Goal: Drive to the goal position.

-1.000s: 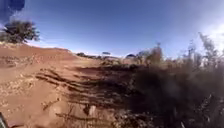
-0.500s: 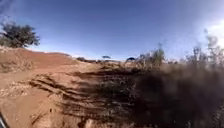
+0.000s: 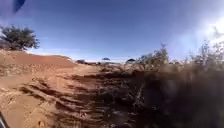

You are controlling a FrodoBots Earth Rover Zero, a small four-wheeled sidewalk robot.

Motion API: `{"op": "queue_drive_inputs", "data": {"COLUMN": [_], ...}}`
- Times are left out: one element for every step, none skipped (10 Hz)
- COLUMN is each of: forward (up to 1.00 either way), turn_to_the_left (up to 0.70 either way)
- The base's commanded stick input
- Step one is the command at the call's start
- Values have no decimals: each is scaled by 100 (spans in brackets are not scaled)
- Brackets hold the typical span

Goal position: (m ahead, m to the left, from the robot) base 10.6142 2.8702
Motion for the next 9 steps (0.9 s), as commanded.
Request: {"op": "queue_drive_inputs", "data": {"forward": [50,50,50,50,50,50,50,50,50], "turn_to_the_left": [46,38,11,19,47,28,3,5,1]}}
